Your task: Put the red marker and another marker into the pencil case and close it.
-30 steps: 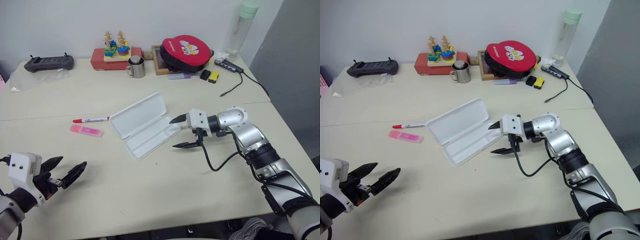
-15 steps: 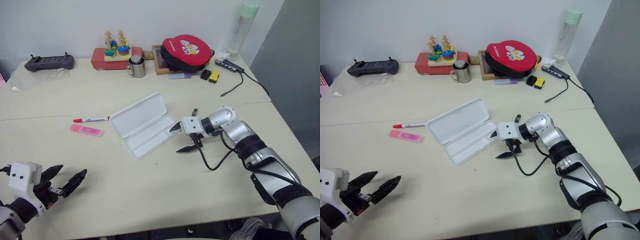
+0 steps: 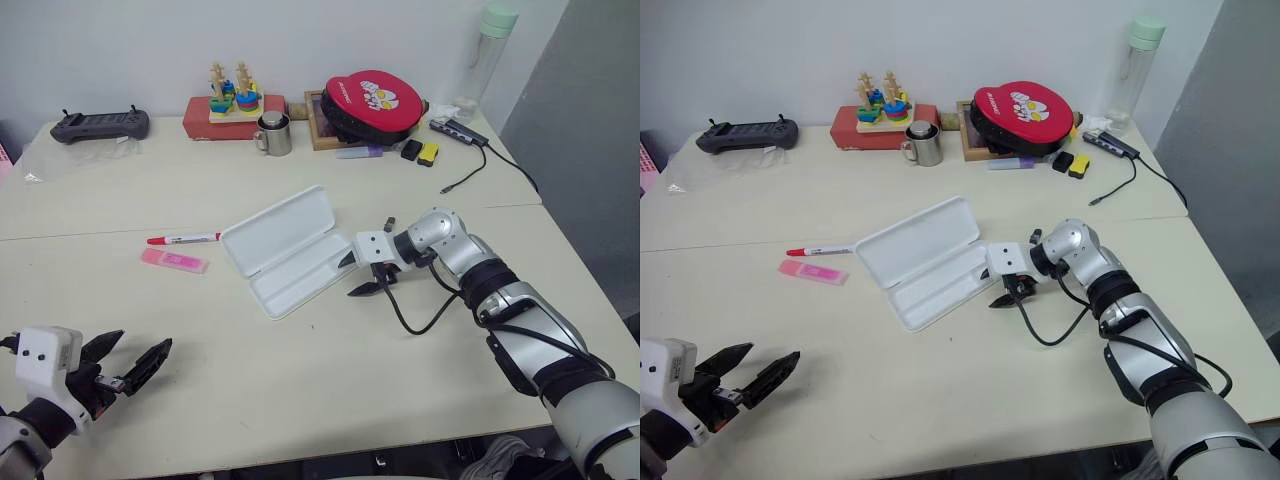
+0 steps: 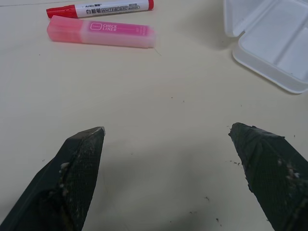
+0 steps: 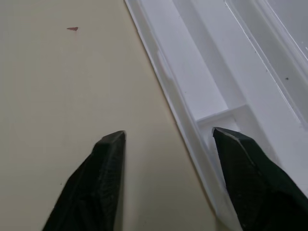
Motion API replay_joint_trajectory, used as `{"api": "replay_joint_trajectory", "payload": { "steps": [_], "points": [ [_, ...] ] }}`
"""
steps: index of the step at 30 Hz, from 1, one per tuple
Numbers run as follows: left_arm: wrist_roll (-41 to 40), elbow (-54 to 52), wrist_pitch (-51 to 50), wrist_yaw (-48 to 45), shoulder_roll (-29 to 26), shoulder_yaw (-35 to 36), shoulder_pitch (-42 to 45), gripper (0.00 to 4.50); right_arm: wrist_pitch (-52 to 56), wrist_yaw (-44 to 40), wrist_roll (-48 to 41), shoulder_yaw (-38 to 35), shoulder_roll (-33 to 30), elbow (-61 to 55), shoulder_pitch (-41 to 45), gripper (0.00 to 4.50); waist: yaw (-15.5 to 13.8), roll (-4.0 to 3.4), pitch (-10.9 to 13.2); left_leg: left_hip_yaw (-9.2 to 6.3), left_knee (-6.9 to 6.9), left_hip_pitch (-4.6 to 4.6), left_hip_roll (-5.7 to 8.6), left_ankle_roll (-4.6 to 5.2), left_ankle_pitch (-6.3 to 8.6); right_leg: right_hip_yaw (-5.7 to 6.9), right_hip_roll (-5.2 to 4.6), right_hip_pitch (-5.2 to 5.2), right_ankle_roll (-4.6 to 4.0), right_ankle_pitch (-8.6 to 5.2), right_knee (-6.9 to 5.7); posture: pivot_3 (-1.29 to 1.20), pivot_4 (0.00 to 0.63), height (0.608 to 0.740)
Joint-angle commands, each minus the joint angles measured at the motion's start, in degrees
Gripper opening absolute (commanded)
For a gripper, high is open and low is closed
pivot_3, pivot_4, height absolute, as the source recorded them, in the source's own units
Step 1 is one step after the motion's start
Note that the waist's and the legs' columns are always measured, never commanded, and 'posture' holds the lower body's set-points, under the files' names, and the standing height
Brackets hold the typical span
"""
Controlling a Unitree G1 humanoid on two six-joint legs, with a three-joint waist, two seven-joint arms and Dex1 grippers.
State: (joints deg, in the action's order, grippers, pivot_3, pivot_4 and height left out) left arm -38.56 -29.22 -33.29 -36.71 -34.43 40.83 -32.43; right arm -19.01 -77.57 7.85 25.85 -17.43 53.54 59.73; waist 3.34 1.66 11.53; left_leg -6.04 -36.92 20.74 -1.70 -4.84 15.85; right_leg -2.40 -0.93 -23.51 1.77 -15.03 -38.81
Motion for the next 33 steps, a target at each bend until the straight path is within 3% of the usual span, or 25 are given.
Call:
{"api": "replay_joint_trajectory", "payload": {
  "steps": [1,10,19,26,33],
  "points": [
    [0.46,-1.56,0.94,0.47,0.11,0.34,0.20,4.50,1.19,-1.38,-0.21,-0.97,0.04,-2.07,0.48,1.99,-0.01,0.00,0.00,0.00,0.00,0.01,0.00,0.00,0.00,0.00,0.00,0.00,0.00,0.00,0.00,0.00,0.150,0.740],
    [0.78,-1.51,0.76,0.84,0.40,-0.30,1.19,4.50,2.62,-1.39,1.06,-0.31,-0.30,-1.71,0.37,0.01,-0.02,0.00,0.00,0.00,0.01,0.01,0.00,0.00,0.00,0.00,0.00,0.00,0.00,0.00,0.02,0.00,0.150,0.740],
    [0.90,-1.69,0.73,1.51,0.73,-0.83,1.58,4.50,-0.27,-2.85,2.44,0.78,-1.88,-4.96,-1.42,0.01,-0.09,0.01,-0.01,0.00,0.00,0.00,0.00,0.00,0.00,0.00,0.00,0.01,0.01,0.00,0.01,0.00,0.150,0.740],
    [1.97,-0.40,1.02,1.45,0.39,-2.39,2.73,4.50,14.61,-9.92,-5.37,0.01,-6.90,-38.76,-11.25,0.01,-0.26,-0.13,0.08,-0.08,0.02,0.09,0.01,0.00,0.00,0.06,-0.02,-0.02,0.03,-0.02,0.06,0.00,0.150,0.740],
    [3.60,2.51,0.79,0.56,-1.34,-4.82,6.24,4.50,29.78,-4.67,-3.69,3.06,-7.30,-57.47,-17.92,0.01,-0.08,-0.13,0.08,-0.08,0.00,0.04,0.00,-0.01,0.00,0.05,-0.01,-0.02,0.13,-0.07,0.00,0.00,0.150,0.740]
  ]
}}
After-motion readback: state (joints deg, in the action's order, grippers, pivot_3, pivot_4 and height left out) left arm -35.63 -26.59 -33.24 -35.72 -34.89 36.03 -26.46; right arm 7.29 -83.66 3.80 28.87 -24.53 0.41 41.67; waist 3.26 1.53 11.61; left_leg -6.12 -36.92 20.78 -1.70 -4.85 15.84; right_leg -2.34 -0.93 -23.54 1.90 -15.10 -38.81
